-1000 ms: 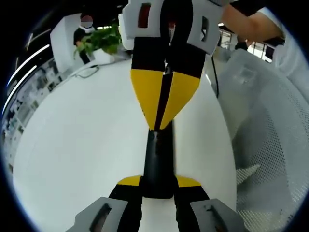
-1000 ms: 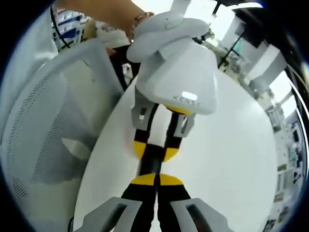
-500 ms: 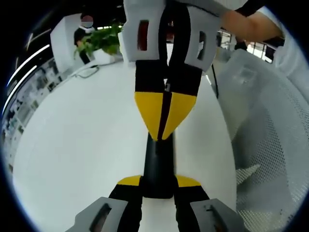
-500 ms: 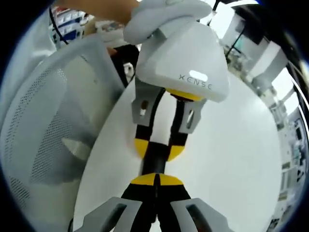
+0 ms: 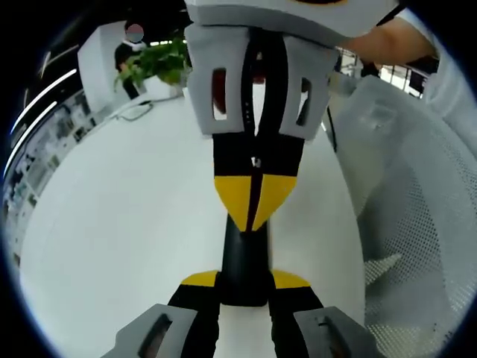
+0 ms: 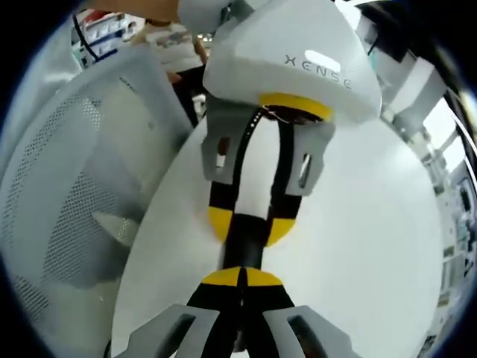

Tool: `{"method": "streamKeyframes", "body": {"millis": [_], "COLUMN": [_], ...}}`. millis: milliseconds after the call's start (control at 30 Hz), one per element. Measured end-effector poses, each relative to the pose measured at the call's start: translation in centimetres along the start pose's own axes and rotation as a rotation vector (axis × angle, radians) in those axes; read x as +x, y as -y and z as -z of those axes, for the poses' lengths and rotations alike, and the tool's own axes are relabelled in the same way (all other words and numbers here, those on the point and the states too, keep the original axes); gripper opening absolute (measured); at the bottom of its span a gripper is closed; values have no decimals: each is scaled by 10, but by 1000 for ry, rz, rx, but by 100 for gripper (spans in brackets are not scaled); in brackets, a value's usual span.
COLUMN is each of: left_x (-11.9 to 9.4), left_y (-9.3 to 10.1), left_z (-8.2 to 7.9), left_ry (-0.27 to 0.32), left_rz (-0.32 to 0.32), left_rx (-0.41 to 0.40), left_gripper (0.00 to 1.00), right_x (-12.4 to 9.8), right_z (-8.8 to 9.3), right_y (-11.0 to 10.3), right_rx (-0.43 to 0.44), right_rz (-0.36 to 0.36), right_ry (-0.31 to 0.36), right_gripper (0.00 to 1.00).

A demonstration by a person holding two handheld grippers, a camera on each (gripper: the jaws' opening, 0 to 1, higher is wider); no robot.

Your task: Press the specified remote control buttons in sequence, fully releasing each button before pressing the next.

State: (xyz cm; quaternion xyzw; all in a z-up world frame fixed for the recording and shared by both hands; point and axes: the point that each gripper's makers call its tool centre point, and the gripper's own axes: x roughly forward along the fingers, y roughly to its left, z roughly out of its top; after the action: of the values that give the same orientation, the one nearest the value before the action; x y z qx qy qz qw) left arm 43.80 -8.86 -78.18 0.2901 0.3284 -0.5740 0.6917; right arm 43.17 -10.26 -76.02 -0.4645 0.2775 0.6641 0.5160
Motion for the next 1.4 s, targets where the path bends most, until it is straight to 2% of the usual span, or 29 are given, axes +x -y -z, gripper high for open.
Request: {"method": "streamKeyframes", "body": {"millis": [1000,1400], "left_x": [-1,-1], "left_y": [1,1], "left_z": [0,0], "left_ry": [5,12], "left_rz": [1,4], "left_rx": [0,-3], "left_gripper": [24,24], "right_x": [12,14], "right_z": [5,5], "right_y": [-3,-2], "right_rx": [3,49], "right_rz": [-27,-44], "right_ry": [-23,-43], "right_gripper": [0,0]}}
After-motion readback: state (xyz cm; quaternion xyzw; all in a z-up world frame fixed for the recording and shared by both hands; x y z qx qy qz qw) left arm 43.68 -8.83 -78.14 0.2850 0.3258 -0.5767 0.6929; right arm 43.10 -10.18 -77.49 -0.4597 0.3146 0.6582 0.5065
